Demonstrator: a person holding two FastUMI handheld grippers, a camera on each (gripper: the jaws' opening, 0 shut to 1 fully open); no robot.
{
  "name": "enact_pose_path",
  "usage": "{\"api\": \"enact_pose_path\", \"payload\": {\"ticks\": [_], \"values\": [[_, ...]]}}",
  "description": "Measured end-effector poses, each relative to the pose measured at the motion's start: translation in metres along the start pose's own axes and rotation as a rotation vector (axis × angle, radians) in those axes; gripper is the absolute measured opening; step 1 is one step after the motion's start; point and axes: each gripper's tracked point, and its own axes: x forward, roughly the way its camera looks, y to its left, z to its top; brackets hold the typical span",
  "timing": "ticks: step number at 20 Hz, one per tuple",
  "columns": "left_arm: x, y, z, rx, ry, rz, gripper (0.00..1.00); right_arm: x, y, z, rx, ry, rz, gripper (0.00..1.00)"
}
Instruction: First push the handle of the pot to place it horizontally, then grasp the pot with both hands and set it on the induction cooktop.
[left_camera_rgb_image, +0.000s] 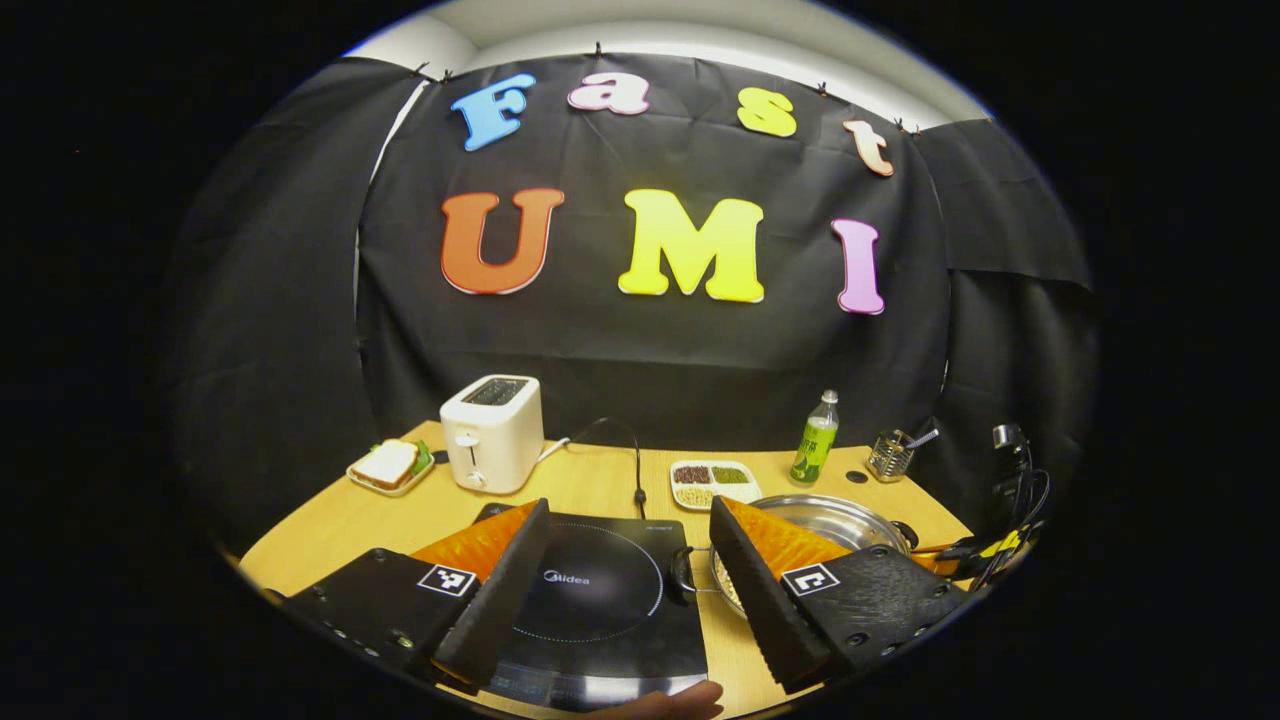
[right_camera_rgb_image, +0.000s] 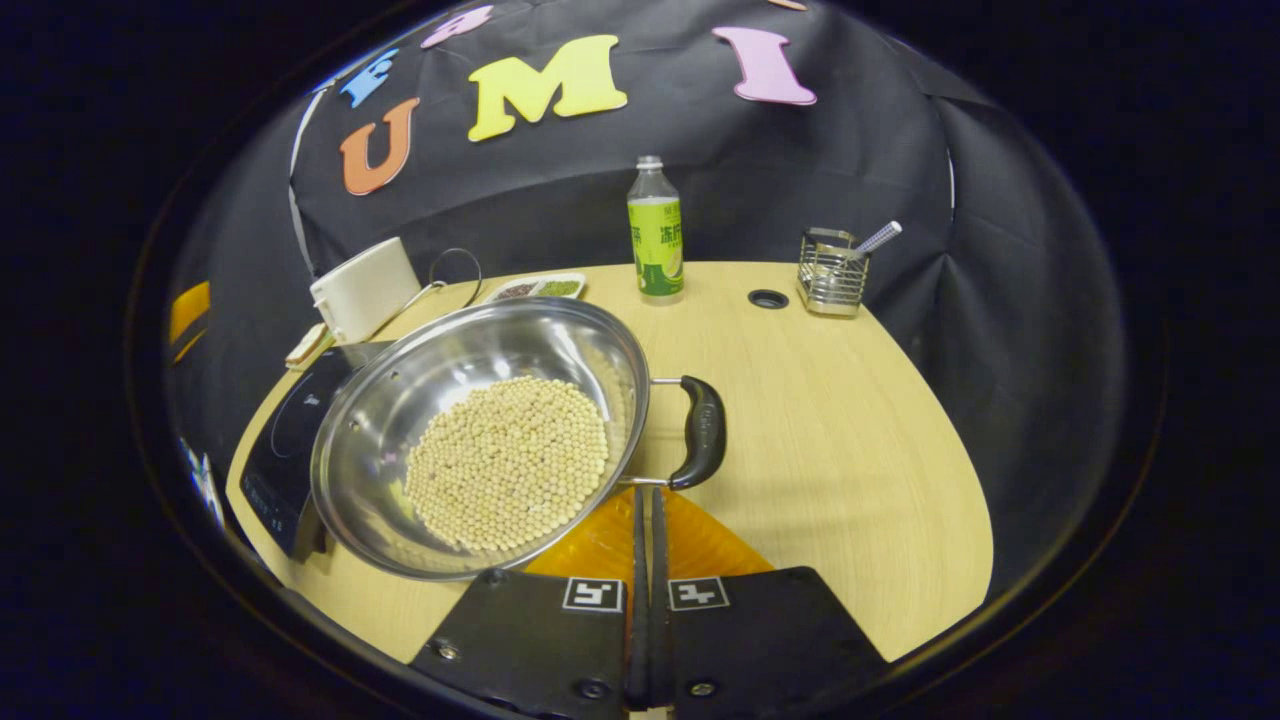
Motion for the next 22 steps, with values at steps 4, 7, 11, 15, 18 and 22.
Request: {"api": "enact_pose_path", "payload": {"ticks": [4,7,11,15,18,22], "values": [[0.023,-0.008,-0.029,-0.019,0.090,-0.016,0.95,-0.015,0.005,0.023,-0.022,-0.091,-0.003,0.04],[0.039,-0.014,-0.047,-0.018,0.146,-0.028,0.95,-0.026,0.004,0.045,-0.057,-0.175,-0.037,0.22],[0.057,-0.033,-0.071,-0.023,0.208,-0.068,0.95,-0.018,-0.003,0.056,-0.060,-0.202,-0.106,1.00],[0.077,-0.044,-0.096,-0.021,0.281,-0.089,0.95,0.006,0.003,0.052,-0.018,-0.159,-0.090,1.00],[0.091,-0.049,-0.112,-0.023,0.327,-0.098,0.95,0.017,-0.003,0.049,0.015,-0.154,-0.112,1.00],[0.106,-0.053,-0.128,-0.032,0.378,-0.098,0.95,0.031,-0.010,0.044,0.021,-0.143,-0.128,1.00]]}}
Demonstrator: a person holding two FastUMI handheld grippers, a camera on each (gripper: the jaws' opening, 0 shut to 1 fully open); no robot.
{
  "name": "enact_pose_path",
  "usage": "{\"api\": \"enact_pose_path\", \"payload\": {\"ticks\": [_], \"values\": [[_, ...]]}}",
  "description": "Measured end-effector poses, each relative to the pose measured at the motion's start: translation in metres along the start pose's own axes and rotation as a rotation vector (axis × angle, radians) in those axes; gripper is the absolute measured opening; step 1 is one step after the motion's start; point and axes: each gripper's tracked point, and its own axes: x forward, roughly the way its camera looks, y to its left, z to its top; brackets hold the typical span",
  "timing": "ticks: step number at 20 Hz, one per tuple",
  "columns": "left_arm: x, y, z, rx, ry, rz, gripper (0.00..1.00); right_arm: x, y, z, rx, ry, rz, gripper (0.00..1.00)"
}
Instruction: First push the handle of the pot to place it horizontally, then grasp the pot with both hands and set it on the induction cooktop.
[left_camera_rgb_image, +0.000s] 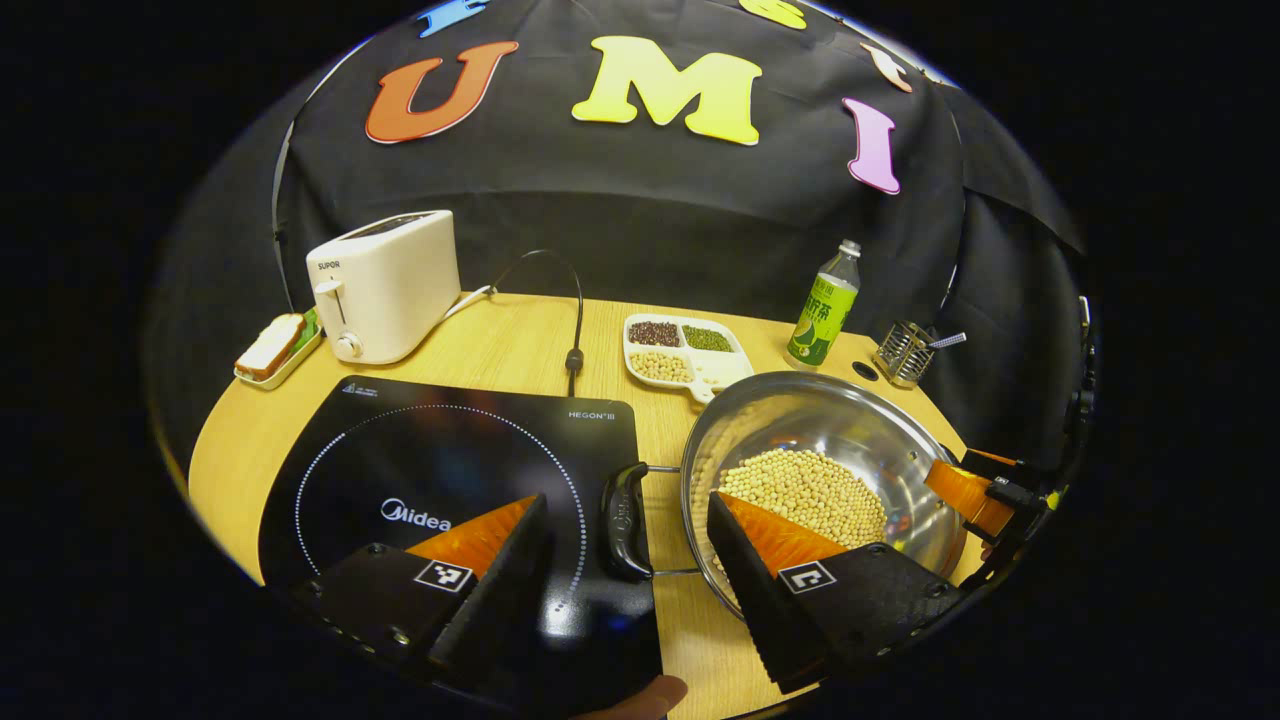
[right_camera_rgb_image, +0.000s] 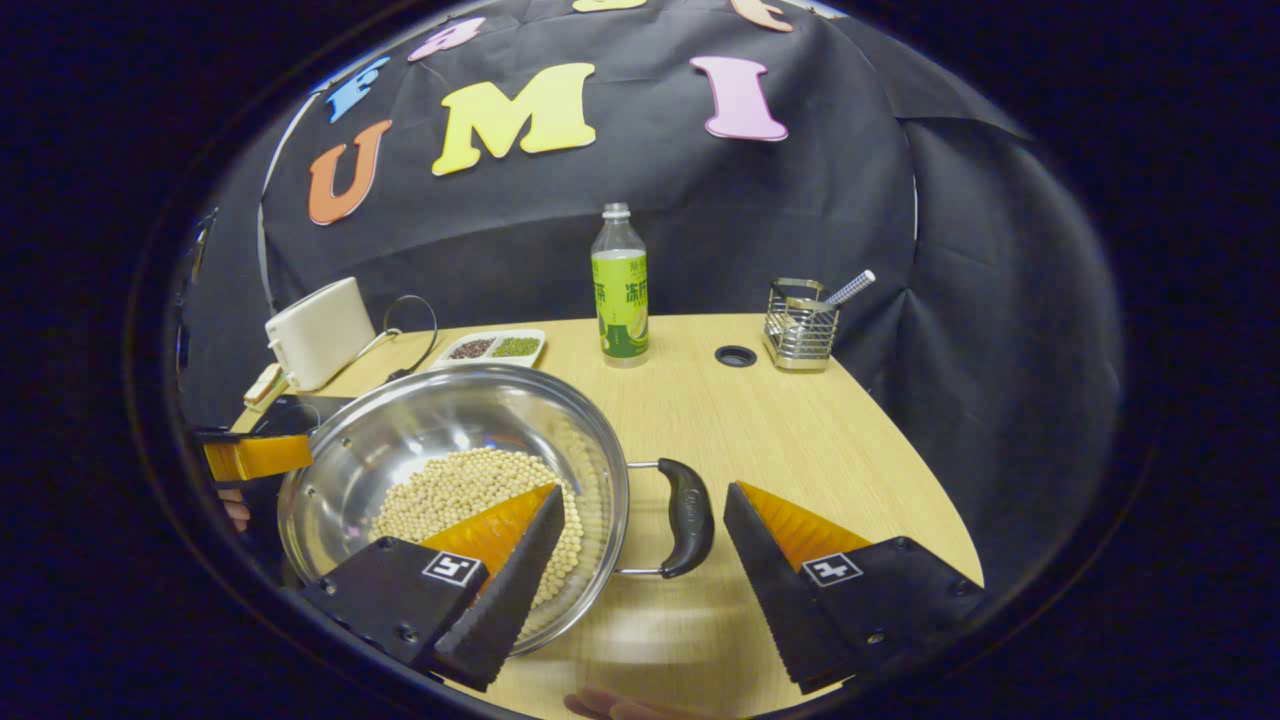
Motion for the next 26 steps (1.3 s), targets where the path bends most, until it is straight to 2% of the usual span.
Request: {"api": "enact_pose_path", "payload": {"ticks": [3,4,6,7,8,9,10,11,12,14,15,20,21,22,26], "values": [[0.008,-0.005,0.001,-0.005,0.012,0.001,0.93,0.004,-0.002,0.003,-0.005,-0.014,0.002,1.00],[0.010,-0.013,-0.001,0.006,0.024,-0.025,0.93,0.007,-0.003,0.002,-0.005,-0.009,-0.002,1.00],[0.012,-0.014,-0.001,0.051,0.033,0.000,0.84,0.011,-0.003,-0.001,-0.001,0.008,0.002,1.00],[0.012,-0.012,-0.002,0.075,0.033,0.023,0.82,0.014,-0.003,-0.002,0.000,0.016,0.002,0.94],[0.013,-0.013,-0.004,0.096,0.039,0.033,0.81,0.015,-0.002,-0.002,-0.002,0.021,0.004,0.97],[0.016,-0.013,-0.006,0.115,0.043,0.054,0.78,0.017,-0.002,-0.002,-0.005,0.022,0.007,0.92],[0.014,-0.012,-0.005,0.129,0.044,0.072,0.76,0.019,0.000,-0.002,-0.006,0.023,0.015,0.96],[0.014,-0.011,-0.006,0.129,0.045,0.078,0.72,0.020,0.003,-0.004,0.002,0.036,0.021,0.92],[0.015,-0.010,-0.006,0.132,0.042,0.089,0.69,0.022,0.001,-0.007,0.009,0.045,0.001,0.85],[0.017,-0.008,-0.004,0.113,0.045,0.095,0.65,0.024,-0.004,-0.012,0.008,0.067,-0.033,0.79],[0.016,-0.009,-0.006,0.107,0.050,0.095,0.61,0.023,-0.004,-0.011,0.024,0.067,-0.034,0.71],[0.004,-0.013,-0.017,0.083,0.073,0.098,0.56,0.001,-0.008,-0.023,0.071,0.121,-0.030,0.63],[-0.003,-0.016,-0.021,0.084,0.074,0.096,0.46,-0.005,-0.010,-0.025,0.083,0.126,-0.022,0.64],[-0.011,-0.018,-0.023,0.084,0.077,0.092,0.55,-0.012,-0.012,-0.027,0.093,0.131,-0.015,0.63],[-0.032,-0.028,-0.030,0.076,0.064,0.062,0.55,-0.047,-0.020,-0.022,0.090,0.105,-0.011,0.60]]}}
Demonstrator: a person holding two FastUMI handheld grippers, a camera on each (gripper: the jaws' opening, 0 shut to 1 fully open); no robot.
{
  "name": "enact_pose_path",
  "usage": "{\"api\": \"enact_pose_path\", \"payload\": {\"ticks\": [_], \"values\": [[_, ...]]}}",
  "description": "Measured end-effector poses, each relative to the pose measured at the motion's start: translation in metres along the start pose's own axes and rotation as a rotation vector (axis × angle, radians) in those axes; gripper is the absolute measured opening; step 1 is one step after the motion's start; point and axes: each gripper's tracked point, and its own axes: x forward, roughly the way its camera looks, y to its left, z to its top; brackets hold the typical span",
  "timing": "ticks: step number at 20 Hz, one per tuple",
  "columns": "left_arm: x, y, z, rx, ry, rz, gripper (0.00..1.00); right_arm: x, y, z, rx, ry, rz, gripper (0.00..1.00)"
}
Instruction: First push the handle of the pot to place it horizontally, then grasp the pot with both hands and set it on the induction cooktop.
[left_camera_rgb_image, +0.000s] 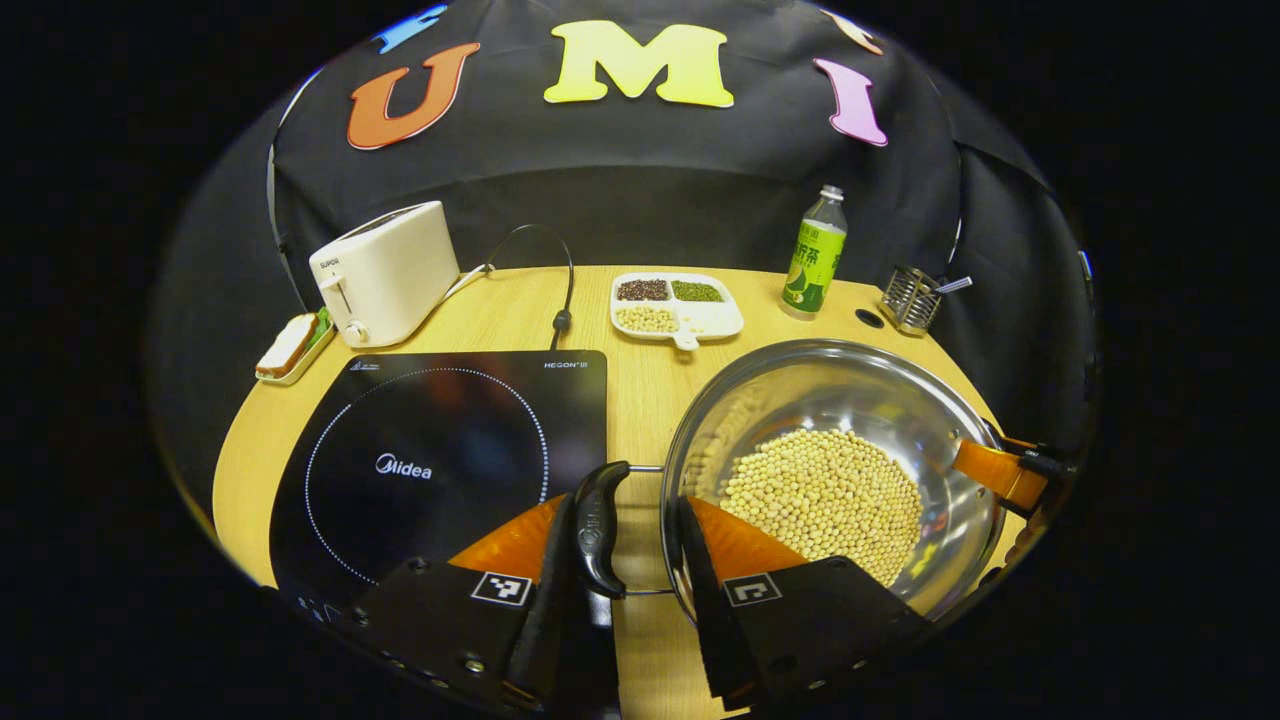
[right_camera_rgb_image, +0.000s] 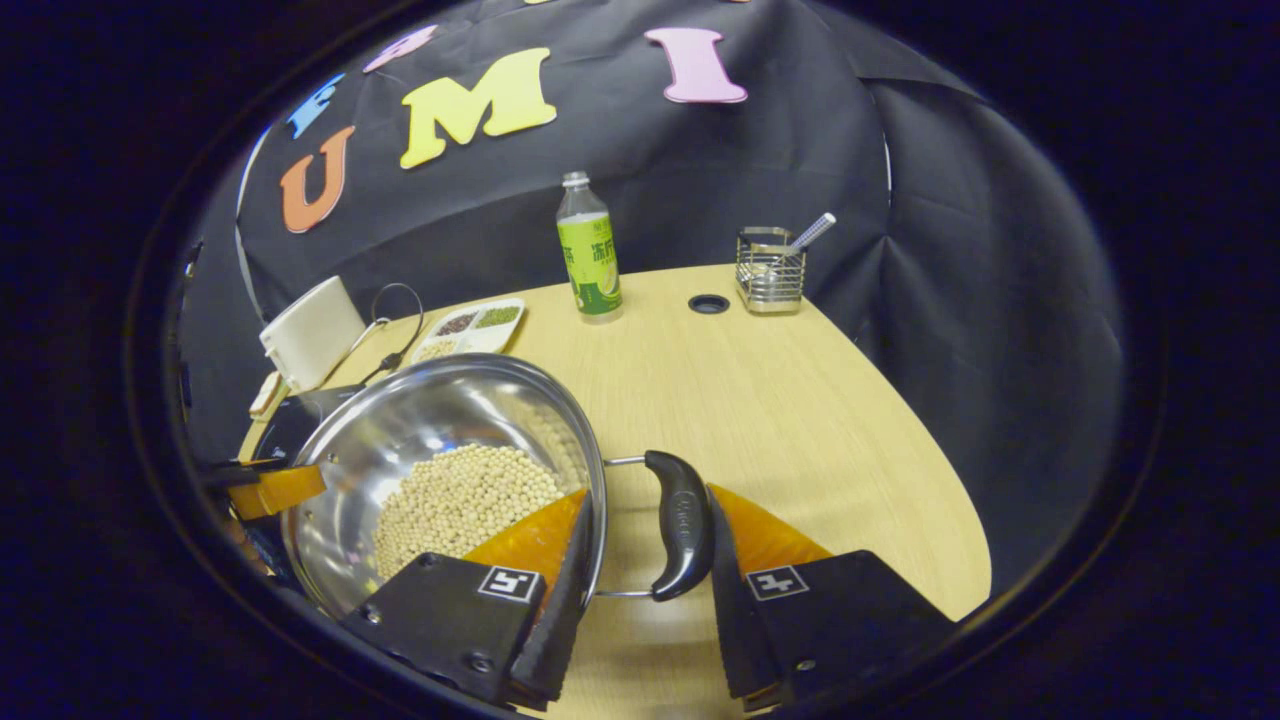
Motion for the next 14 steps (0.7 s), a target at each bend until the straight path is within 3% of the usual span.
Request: {"api": "enact_pose_path", "payload": {"ticks": [6,14], "values": [[-0.051,0.000,0.028,-0.029,-0.106,-0.031,0.54,-0.063,0.008,0.032,-0.039,-0.108,-0.016,0.61],[-0.099,0.055,0.061,-0.038,-0.219,0.009,0.54,-0.098,0.070,0.063,-0.038,-0.158,0.037,0.59]]}}
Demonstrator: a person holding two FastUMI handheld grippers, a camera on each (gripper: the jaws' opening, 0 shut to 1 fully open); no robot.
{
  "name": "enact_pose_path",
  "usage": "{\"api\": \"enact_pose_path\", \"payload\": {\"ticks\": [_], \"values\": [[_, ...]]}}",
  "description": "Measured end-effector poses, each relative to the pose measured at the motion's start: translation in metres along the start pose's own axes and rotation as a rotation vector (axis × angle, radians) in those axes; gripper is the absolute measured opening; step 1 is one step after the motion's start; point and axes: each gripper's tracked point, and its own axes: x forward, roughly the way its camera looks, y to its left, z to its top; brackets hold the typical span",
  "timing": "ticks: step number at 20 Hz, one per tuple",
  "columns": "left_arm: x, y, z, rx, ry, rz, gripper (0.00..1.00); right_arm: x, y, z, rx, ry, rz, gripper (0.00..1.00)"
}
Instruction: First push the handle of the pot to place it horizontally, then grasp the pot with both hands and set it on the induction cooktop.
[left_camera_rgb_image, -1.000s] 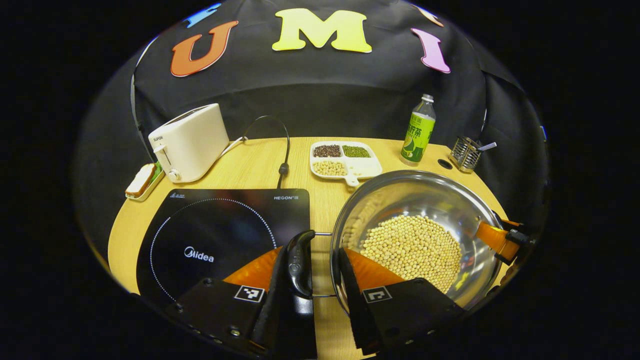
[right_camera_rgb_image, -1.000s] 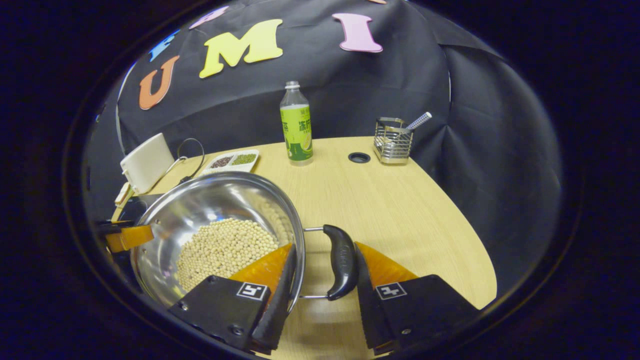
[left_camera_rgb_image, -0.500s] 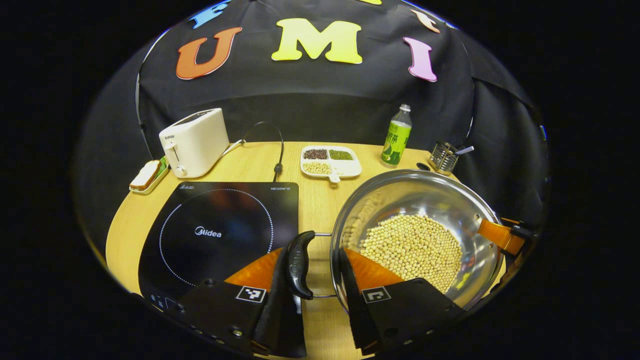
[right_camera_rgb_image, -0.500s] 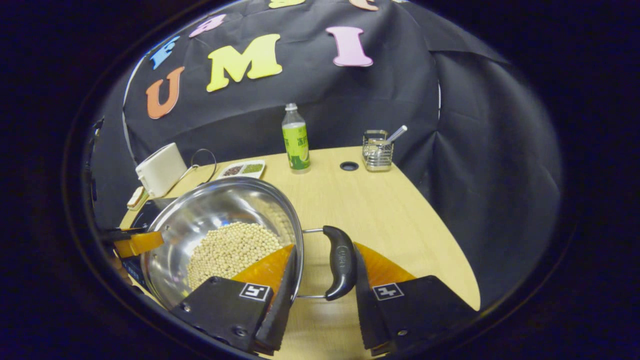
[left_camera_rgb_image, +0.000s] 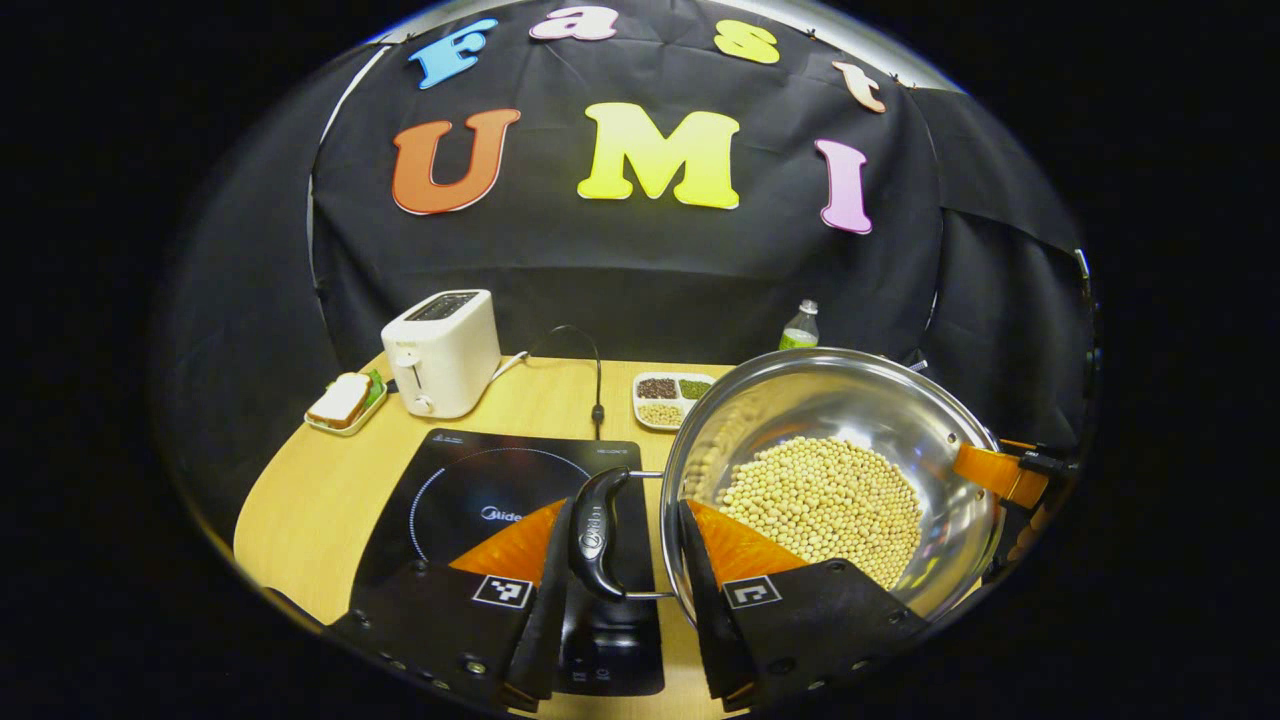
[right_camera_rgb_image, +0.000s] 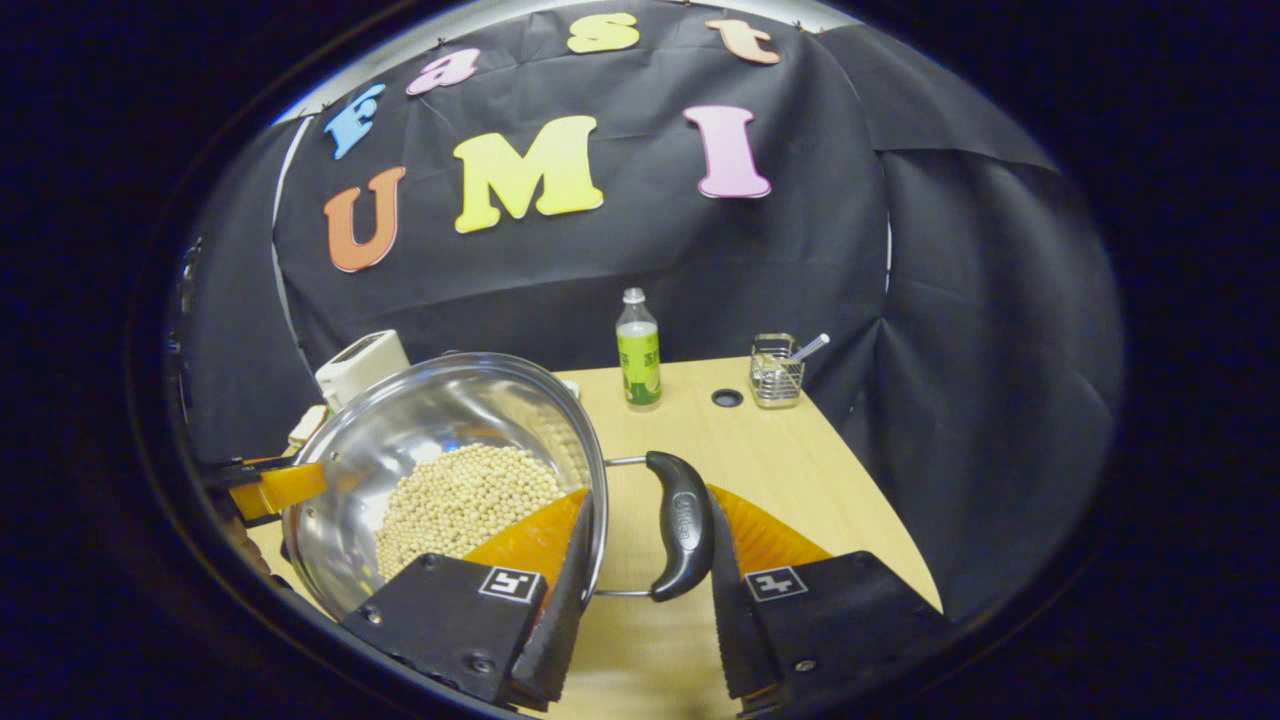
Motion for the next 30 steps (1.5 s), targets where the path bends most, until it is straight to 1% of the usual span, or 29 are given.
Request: {"api": "enact_pose_path", "payload": {"ticks": [1,3,8,16,17,21,24,26,30], "values": [[0.000,0.008,0.001,-0.004,0.005,0.006,0.54,0.001,0.011,0.001,0.005,0.007,0.007,0.60],[-0.005,0.029,0.007,-0.022,0.004,0.022,0.54,0.002,0.033,0.005,0.014,0.016,0.029,0.59],[-0.012,0.080,0.023,-0.030,-0.036,0.064,0.54,0.009,0.091,0.010,0.004,0.016,0.075,0.59],[0.006,0.161,0.013,-0.071,0.019,0.133,0.54,0.050,0.174,-0.008,0.016,0.092,0.147,0.60],[0.009,0.169,0.012,-0.070,0.023,0.144,0.54,0.055,0.183,-0.011,0.014,0.102,0.153,0.59],[0.023,0.200,0.007,-0.078,0.041,0.180,0.54,0.076,0.213,-0.019,0.001,0.129,0.163,0.60],[0.038,0.217,0.006,-0.086,0.072,0.192,0.54,0.090,0.231,-0.027,-0.013,0.148,0.158,0.59],[0.049,0.221,0.007,-0.087,0.092,0.190,0.54,0.100,0.239,-0.033,-0.007,0.162,0.152,0.60],[0.070,0.217,0.014,-0.088,0.135,0.183,0.55,0.114,0.242,-0.050,0.003,0.194,0.130,0.59]]}}
